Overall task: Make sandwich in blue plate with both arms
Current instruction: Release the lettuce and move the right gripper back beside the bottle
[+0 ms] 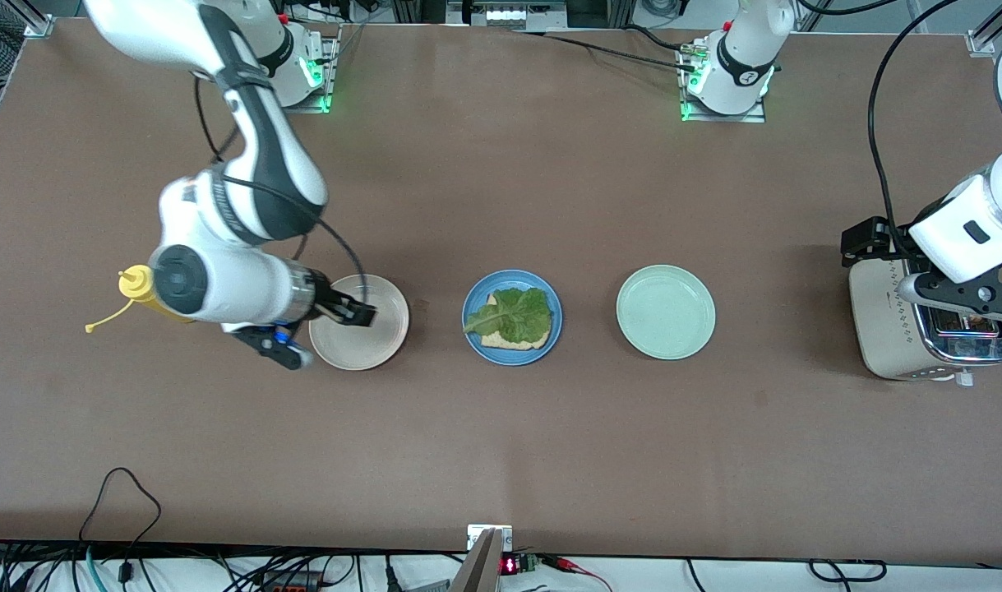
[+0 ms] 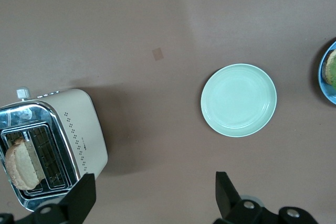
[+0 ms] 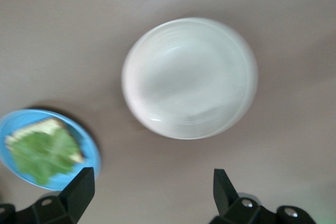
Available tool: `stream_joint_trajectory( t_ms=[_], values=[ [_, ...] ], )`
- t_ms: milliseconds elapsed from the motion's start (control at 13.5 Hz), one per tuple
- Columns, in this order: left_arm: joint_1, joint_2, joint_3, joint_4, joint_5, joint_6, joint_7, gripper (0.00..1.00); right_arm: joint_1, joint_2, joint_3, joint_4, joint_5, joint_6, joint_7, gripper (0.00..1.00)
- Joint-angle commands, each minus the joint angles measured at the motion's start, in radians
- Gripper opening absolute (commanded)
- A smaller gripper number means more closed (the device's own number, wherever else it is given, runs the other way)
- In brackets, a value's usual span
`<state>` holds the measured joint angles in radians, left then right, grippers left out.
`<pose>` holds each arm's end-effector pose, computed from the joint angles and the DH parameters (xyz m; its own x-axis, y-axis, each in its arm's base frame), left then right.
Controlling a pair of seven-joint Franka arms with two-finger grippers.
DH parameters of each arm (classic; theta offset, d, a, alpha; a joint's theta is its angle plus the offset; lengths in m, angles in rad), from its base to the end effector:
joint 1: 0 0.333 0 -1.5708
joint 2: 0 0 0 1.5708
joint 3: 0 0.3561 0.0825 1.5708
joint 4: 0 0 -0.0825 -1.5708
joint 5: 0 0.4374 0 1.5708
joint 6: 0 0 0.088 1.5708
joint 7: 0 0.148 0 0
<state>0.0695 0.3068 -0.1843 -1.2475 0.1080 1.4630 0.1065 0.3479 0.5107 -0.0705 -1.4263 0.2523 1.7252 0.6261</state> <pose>0.6944 -0.0431 0.5848 0.9747 -0.2040 -0.0913 -0.2085 -0.9771 -0.0431 0.7005 0.2420 0.3641 0.8806 -0.3754 -0.2890 -0.4022 -0.9148 -0.0374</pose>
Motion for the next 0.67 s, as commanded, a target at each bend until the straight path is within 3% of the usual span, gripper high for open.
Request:
stream_joint_trajectory(
  t_ms=[0,371,593],
  values=[
    [0.003,-0.011,-0.001,0.005,-0.013,-0.020,-0.004,1.00,-0.058,-0.124,0.009,-0.086,-0.047,-0.093,-0.148,1.00],
    [0.006,-0.008,-0.001,0.003,-0.013,-0.018,-0.002,1.00,-0.211,-0.360,0.009,-0.317,-0.102,-0.145,-0.489,1.00],
    [0.006,-0.009,0.000,-0.003,-0.013,-0.024,0.007,1.00,-0.367,-0.509,0.018,-0.509,-0.148,-0.057,-0.800,1.00]
  ],
)
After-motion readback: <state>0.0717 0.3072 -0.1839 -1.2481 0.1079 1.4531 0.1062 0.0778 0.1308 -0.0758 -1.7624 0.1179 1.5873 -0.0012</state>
